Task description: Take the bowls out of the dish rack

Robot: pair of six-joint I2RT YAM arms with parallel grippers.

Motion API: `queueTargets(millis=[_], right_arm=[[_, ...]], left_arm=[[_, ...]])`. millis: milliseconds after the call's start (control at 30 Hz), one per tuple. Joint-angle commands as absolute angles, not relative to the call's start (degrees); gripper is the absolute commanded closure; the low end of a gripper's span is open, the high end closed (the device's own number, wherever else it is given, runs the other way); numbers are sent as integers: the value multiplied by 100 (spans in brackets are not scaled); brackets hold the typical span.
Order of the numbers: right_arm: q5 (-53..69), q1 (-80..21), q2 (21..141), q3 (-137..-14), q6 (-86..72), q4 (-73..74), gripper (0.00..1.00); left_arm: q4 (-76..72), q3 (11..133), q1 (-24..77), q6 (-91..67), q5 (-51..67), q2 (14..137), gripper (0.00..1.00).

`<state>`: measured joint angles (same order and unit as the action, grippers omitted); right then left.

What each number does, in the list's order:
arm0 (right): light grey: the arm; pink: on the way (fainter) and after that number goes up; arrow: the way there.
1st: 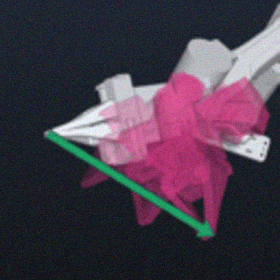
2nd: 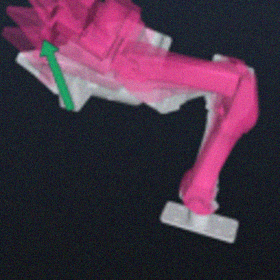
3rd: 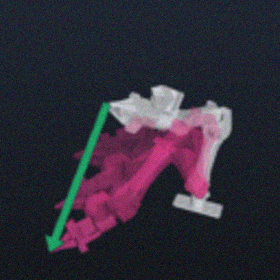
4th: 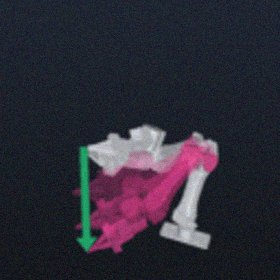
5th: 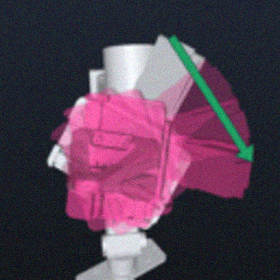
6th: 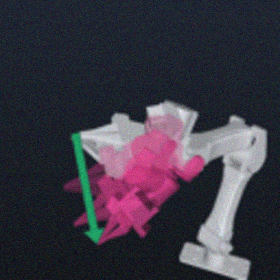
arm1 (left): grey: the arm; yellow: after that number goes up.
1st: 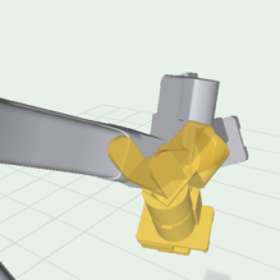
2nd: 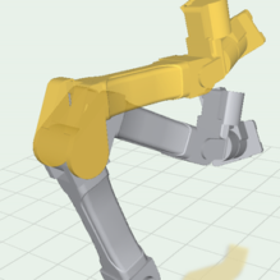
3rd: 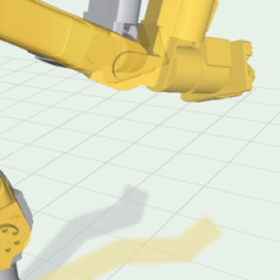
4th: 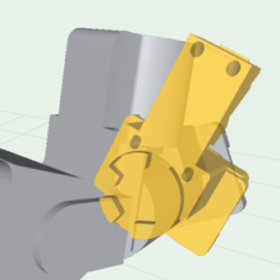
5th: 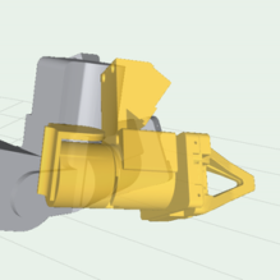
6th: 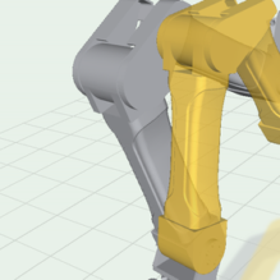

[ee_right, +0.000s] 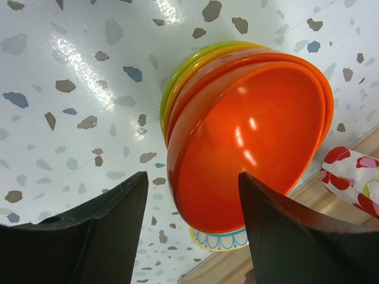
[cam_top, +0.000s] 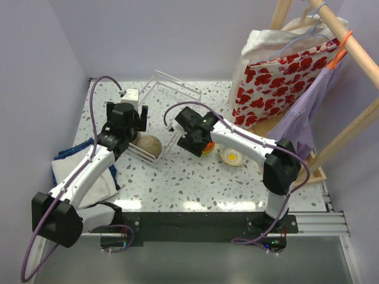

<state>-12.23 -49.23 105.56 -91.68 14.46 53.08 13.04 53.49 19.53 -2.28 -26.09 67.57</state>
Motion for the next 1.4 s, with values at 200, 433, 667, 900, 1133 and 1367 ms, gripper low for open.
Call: queueTargets(millis=[200,433,667,900,1133,1367], right_arm=[[-537,-4966,9300,-8562,932,4563,31],[-290,-4966,8746,-7569,545,3464,30],[-80,-4966,8639,-6891,299,2593,30],[-228,-4957,8412,-6785,308,2487,30],[-527,-4966,7753,-6434,334,2163,29],[-712,-4957,7270,-5968,325,1943,29]], left_arm=[[1151,5344,1969,-193,-2637,6609,0],[1134,5335,1969,-202,-2497,6583,0],[1055,5282,1969,-255,-2250,6600,0],[1028,5247,1978,-395,-1733,6618,0],[1607,5624,2275,-597,-1591,6855,1],[2399,5985,2610,-1062,-1679,7356,1]])
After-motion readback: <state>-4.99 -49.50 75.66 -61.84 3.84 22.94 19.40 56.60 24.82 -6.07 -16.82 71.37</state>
